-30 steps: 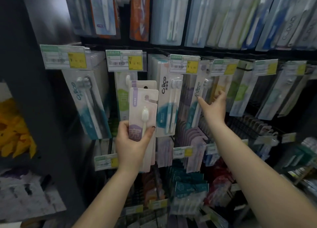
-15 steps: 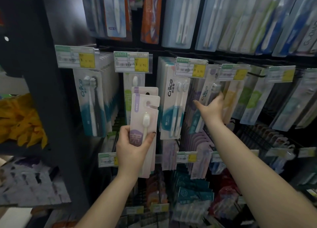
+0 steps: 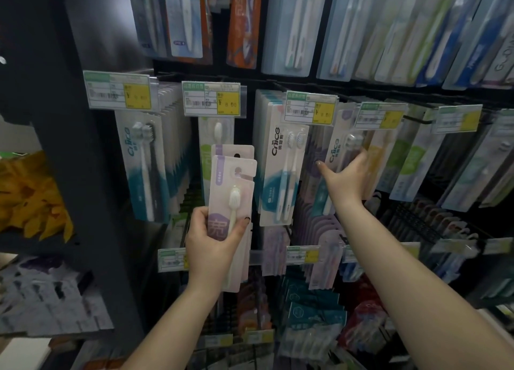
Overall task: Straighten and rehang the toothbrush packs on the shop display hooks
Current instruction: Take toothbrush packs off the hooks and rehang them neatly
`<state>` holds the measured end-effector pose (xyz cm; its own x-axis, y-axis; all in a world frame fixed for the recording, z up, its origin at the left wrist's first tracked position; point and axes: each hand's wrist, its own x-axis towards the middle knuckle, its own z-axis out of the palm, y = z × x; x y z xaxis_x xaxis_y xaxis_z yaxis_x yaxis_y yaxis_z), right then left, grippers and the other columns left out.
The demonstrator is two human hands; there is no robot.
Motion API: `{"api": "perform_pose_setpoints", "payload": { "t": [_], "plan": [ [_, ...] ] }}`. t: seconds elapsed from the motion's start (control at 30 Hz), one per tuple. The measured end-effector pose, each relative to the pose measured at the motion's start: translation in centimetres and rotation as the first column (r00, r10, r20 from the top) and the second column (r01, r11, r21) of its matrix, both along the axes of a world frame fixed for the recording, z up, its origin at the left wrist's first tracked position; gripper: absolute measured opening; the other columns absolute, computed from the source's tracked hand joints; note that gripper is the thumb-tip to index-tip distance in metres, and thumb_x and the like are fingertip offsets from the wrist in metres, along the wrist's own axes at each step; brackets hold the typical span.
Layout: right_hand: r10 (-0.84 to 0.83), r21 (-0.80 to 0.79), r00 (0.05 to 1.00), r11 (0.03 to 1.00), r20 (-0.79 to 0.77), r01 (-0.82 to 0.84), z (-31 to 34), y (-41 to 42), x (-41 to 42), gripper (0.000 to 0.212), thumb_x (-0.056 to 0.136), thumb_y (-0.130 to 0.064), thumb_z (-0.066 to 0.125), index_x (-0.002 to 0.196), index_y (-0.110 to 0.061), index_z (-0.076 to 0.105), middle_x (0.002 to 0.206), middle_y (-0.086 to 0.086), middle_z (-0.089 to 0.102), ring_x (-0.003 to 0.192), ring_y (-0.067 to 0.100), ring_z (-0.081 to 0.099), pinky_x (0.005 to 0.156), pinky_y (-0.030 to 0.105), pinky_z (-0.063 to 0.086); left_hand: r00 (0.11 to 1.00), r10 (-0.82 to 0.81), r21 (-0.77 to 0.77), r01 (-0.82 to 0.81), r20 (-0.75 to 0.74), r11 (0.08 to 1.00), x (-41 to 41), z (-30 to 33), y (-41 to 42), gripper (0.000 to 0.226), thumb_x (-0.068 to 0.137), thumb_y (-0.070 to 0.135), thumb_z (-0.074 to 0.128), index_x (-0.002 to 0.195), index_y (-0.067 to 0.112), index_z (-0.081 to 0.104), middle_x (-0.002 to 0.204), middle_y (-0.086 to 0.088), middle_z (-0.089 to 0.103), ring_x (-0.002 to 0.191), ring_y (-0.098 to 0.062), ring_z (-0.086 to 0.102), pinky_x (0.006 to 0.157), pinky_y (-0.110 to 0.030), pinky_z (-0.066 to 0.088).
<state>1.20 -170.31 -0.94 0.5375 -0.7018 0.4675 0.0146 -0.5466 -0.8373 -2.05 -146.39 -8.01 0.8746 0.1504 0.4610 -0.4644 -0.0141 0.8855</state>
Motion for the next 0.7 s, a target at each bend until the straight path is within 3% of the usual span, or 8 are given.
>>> {"api": "perform_pose_setpoints", "payload": {
  "t": [0.23, 0.43, 0.6, 0.7],
  "plan": [
    [-0.034, -0.038, 0.999, 0.999, -0.036, 0.033, 0.6, 0.0, -1.2, 0.089, 0.079, -0.031, 0.072, 0.146, -0.008, 0.018, 0.149, 0.009, 0.024, 0.137, 0.022, 0.027, 0.107, 0.03, 0.028, 1.0, -0.025, 0.009, 0.025, -0.02, 1.0, 0.0, -0.3, -0.1, 0.033, 0.069, 0.024, 0.078, 0.08, 0.025, 0.047, 0.076, 0.001, 0.058, 0.069, -0.014, 0.056, 0.065, -0.031, 0.05],
    [-0.089, -0.067, 0.994, 0.994, -0.068, 0.085, 0.4, 0.0, -1.6, 0.087, 0.079, -0.033, 0.072, 0.146, -0.011, 0.021, 0.148, 0.008, 0.027, 0.136, 0.023, 0.029, 0.106, 0.034, 0.03, 1.0, -0.012, 0.031, 0.012, -0.011, 0.999, 0.3, -0.5, -0.1, 0.034, 0.069, 0.026, 0.078, 0.08, 0.025, 0.046, 0.078, -0.001, 0.057, 0.069, -0.015, 0.055, 0.064, -0.029, 0.049],
    [-0.101, -0.083, 0.993, 0.992, -0.057, 0.096, 0.7, 0.2, -1.6, 0.084, 0.078, -0.036, 0.072, 0.144, -0.012, 0.026, 0.145, 0.008, 0.03, 0.133, 0.024, 0.033, 0.104, 0.035, 0.033, 1.0, -0.013, 0.038, 0.014, -0.017, 0.999, 0.5, -0.8, -0.2, 0.034, 0.067, 0.031, 0.078, 0.079, 0.028, 0.046, 0.079, -0.001, 0.058, 0.073, -0.022, 0.057, 0.066, -0.039, 0.052],
    [-0.128, -0.092, 0.991, 0.988, -0.049, 0.123, 0.9, 0.3, -1.4, 0.085, 0.076, -0.041, 0.072, 0.141, -0.01, 0.028, 0.142, 0.009, 0.034, 0.131, 0.025, 0.034, 0.107, 0.039, 0.034, 1.0, -0.02, 0.036, 0.021, -0.02, 0.999, 0.5, -0.8, -0.3, 0.034, 0.068, 0.029, 0.078, 0.08, 0.028, 0.046, 0.079, -0.001, 0.058, 0.074, -0.021, 0.057, 0.066, -0.037, 0.052]
  ]
}}
